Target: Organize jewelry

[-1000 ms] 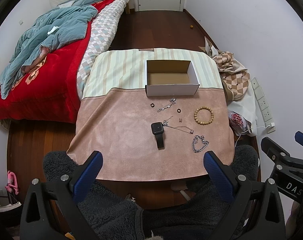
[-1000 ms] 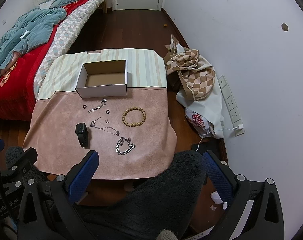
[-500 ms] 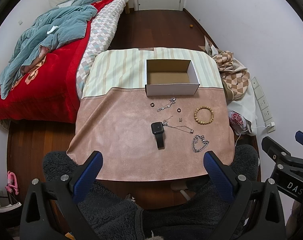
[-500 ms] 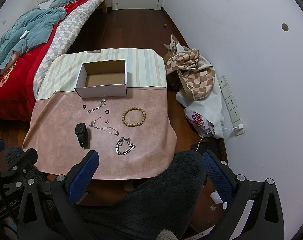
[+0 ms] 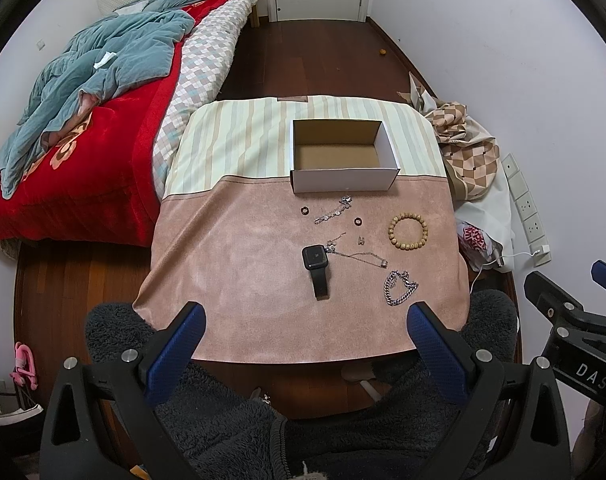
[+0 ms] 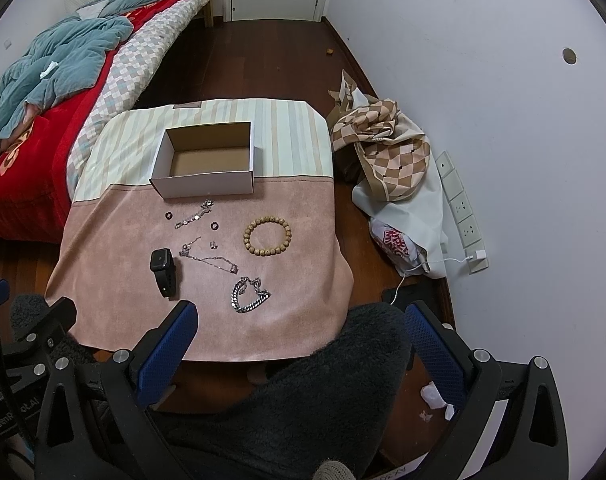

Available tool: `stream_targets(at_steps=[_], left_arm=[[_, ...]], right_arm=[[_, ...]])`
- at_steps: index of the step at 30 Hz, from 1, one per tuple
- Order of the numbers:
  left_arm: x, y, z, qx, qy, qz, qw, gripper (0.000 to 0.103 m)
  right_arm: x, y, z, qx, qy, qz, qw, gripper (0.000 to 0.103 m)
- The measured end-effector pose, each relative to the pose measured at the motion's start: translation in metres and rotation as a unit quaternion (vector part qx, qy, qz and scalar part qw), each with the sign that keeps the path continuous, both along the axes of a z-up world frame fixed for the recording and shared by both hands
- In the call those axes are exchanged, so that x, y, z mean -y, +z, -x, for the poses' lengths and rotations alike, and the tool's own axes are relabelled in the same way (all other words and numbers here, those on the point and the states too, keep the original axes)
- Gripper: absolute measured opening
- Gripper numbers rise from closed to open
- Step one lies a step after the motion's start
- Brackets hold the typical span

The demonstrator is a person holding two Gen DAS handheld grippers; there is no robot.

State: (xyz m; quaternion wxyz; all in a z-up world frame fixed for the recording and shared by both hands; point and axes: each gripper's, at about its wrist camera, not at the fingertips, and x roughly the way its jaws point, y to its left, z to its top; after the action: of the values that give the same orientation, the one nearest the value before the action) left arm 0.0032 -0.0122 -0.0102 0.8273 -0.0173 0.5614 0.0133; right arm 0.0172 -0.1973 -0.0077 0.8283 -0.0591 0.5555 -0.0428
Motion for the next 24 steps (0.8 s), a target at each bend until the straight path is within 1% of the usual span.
stream_targets(at_steps=[21, 24], left_arm=[[-0.0003, 0.0012, -0.0014, 0.002, -0.002, 0.000, 1.0000, 0.103], [-0.0007, 0.0019, -0.0013, 0.001, -0.001, 0.000, 1.0000, 0.103]], right_arm=[[-0.0004, 0.0031, -0.0007, 0.003, 0.000, 0.001, 1.000, 0.103], [-0.0023, 0.0078, -0.0020, 0.004, 0.000, 0.001, 1.000, 0.103]])
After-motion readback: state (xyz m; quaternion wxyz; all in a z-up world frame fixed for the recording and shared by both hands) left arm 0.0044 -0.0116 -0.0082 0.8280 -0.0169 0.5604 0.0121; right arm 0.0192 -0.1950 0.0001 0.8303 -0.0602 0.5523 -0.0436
